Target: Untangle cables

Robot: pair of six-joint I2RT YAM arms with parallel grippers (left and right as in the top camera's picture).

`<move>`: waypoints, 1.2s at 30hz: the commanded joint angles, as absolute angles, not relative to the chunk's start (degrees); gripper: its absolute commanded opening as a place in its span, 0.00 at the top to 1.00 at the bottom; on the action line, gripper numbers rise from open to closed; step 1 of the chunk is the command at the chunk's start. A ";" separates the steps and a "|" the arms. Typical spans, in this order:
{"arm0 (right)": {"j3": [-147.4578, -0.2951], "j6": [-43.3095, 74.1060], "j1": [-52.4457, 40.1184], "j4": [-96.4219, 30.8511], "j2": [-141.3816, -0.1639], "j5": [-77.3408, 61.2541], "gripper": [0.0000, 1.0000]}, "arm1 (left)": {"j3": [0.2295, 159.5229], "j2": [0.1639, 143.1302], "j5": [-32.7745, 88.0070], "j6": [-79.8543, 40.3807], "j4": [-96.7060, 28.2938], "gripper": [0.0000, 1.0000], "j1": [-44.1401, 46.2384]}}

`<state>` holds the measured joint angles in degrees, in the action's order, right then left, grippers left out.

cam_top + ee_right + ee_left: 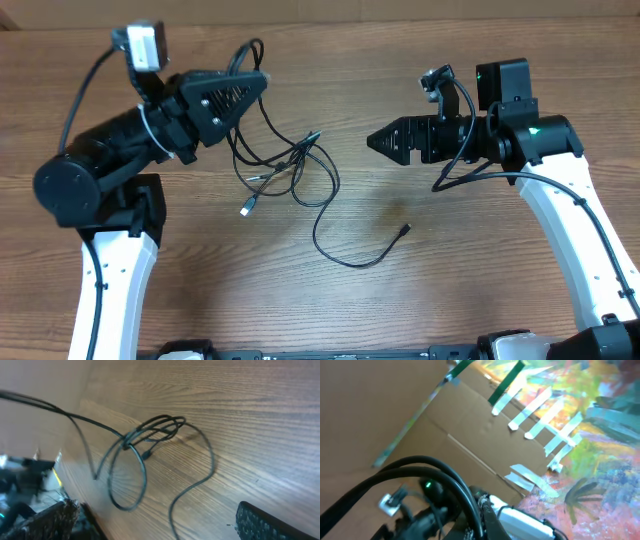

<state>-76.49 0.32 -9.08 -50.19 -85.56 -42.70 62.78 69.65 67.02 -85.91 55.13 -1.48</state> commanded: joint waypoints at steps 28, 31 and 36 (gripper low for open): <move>-76.88 4.56 -22.31 -43.51 -95.22 -34.39 0.00 | 72.53 68.88 46.68 -88.49 46.87 0.96 10.28; -76.88 6.48 -23.81 -39.62 -96.12 -36.53 0.00 | 73.47 68.88 45.43 -87.66 46.68 0.96 12.71; -76.88 12.49 -25.43 -33.54 -97.93 -37.06 0.00 | 74.22 68.88 44.34 -86.08 45.58 0.96 15.75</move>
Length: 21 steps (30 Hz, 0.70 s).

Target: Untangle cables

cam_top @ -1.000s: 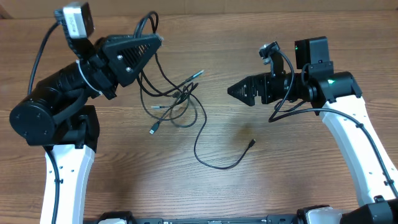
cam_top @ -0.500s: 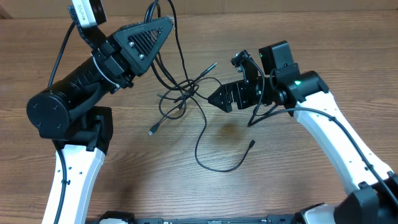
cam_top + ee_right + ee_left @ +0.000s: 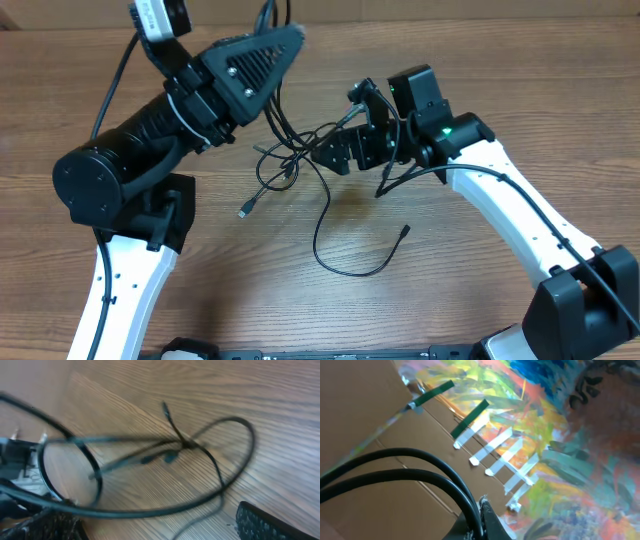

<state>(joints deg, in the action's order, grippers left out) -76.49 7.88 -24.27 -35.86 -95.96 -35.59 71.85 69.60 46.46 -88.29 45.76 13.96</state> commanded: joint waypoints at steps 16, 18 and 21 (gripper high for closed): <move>-76.88 16.47 -29.65 -40.34 -105.58 -15.07 0.00 | 77.14 68.86 43.05 -85.03 44.86 0.96 16.75; -76.88 16.51 -27.66 -45.56 -105.58 -11.05 0.00 | 79.09 68.86 43.22 -85.06 44.82 0.96 14.74; -76.88 16.27 -24.05 -50.54 -105.58 -8.10 0.00 | 82.41 68.86 43.46 -85.34 44.80 0.96 10.98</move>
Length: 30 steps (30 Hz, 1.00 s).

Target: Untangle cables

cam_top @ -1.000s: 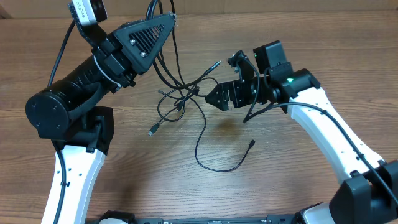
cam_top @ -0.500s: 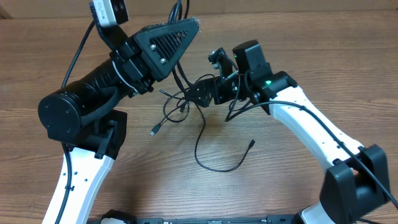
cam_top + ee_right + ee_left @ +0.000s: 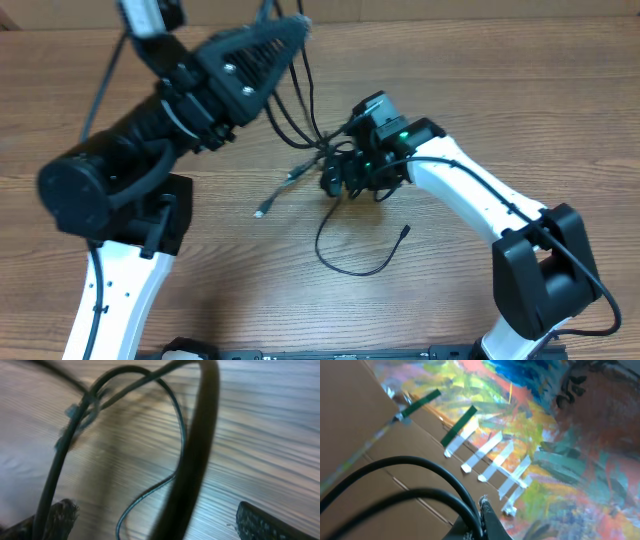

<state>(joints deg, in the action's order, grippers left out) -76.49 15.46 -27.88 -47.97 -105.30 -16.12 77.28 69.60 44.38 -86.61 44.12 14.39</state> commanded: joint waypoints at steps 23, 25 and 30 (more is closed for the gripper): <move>-76.88 3.01 -11.51 -57.19 -105.56 -19.03 0.00 | 90.02 68.88 49.36 -81.19 24.08 0.96 -9.45; -76.88 1.34 -11.51 -57.39 -105.56 -19.86 0.00 | 90.02 68.88 49.34 -79.00 19.77 0.96 -9.45; -76.88 -0.80 -11.51 -57.56 -105.56 -22.79 0.00 | 90.02 68.88 49.54 -70.74 8.86 0.96 -9.28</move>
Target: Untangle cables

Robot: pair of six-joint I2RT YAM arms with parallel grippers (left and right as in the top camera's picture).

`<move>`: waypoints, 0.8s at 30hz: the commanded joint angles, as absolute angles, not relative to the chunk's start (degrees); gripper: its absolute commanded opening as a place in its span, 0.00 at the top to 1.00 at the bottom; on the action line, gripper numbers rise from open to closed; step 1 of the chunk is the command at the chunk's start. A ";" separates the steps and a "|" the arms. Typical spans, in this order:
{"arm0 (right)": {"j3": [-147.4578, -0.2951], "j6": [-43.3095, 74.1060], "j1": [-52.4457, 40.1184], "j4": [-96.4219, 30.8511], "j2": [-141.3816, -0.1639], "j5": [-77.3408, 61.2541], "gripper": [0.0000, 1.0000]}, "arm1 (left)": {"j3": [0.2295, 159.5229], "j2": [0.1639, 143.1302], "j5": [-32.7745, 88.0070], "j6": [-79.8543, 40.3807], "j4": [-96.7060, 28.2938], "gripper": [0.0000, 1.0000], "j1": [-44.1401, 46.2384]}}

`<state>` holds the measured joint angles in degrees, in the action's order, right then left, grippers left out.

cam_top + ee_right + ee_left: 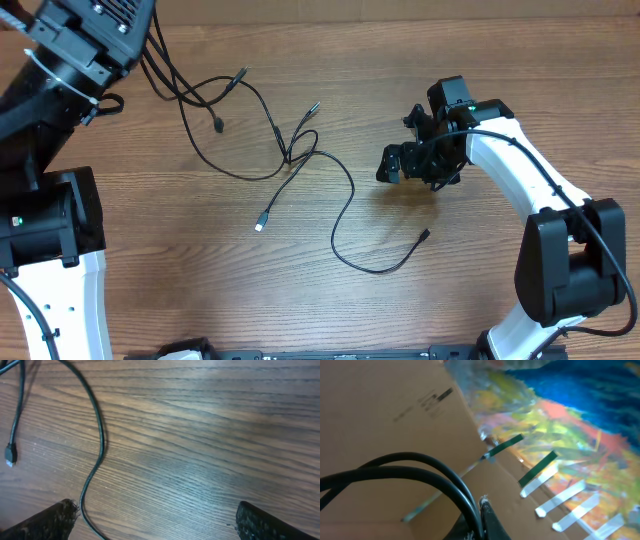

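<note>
Thin black cables (300,150) lie spread over the wooden table (500,280), still crossing near the middle. One strand ends in a plug (258,225), another in a plug (425,237). My left gripper (145,25) is high at the far left, shut on two cable strands (420,467) that loop up from its fingertips (487,520). My right gripper (393,163) is low over the table at the right, open, with nothing between its fingers (55,517). A cable (97,445) curves past its left finger.
Behind the table, the left wrist view shows a cardboard wall (380,405) with tape strips and a painted sheet (580,425). The right arm's white links (540,190) reach in from the lower right. The left arm's base (50,230) stands at the left edge.
My left gripper has moved from above the table's middle to the far left, still shut on the strands. The right gripper is out of the knot and further right. The bundle is now spread wide.
At first the left gripper held cables above a tangled bundle while the right gripper hung open at the right. The right gripper then stood in the tangle, with a strand across its jaws. Now the cables lie stretched apart and the right gripper is clear of them.
</note>
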<state>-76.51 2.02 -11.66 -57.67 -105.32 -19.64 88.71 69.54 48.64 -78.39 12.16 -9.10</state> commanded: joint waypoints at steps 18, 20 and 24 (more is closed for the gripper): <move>-76.88 -2.02 -11.55 -57.12 -105.56 -28.23 0.00 | 90.00 72.03 22.26 -29.91 -58.74 0.25 -8.86; -76.88 -2.02 -11.55 -56.97 -105.56 -28.38 0.00 | 90.00 72.90 22.31 -29.10 -60.71 0.13 -8.86; -76.88 -2.00 -11.55 -56.73 -105.56 -29.76 0.00 | 90.00 74.65 22.04 -27.73 -63.29 0.00 -7.97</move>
<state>-76.49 -1.50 -11.66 -57.01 -105.38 -28.08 89.49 73.36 24.29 -31.68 -62.08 -8.97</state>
